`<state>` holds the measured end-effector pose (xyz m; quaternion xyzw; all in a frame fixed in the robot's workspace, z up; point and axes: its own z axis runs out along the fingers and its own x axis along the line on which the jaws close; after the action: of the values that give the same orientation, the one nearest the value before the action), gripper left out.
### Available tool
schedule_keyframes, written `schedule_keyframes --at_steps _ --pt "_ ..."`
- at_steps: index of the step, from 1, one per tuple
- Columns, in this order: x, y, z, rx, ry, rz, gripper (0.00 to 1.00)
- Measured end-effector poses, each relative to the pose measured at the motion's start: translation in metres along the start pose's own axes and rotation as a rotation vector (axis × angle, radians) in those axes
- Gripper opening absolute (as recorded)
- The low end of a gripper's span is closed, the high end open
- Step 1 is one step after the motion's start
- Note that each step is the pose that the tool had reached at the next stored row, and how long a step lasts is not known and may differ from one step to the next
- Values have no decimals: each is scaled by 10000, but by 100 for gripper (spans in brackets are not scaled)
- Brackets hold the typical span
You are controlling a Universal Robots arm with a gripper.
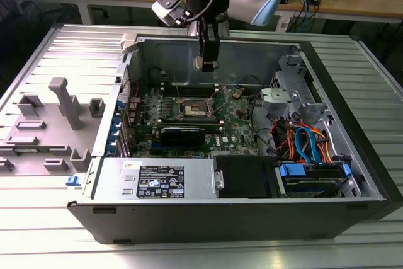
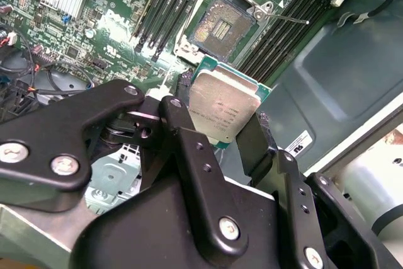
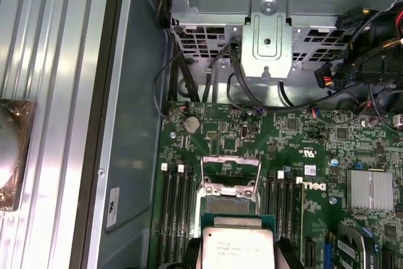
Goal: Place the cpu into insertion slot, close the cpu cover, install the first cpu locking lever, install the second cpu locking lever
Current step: 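Place the cpu into insertion slot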
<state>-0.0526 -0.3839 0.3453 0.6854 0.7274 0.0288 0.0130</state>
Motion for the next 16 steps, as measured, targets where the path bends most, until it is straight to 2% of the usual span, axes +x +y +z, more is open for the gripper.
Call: schedule_keyframes --at_steps 3,4,5,16 --pt "0 0 0 1 -14 -1 55" --pt "0 -1 24 3 -44 -2 55" --pt "-1 -4 61 4 -44 -2 55" --pt "-3 -6 95 9 -42 -2 55"
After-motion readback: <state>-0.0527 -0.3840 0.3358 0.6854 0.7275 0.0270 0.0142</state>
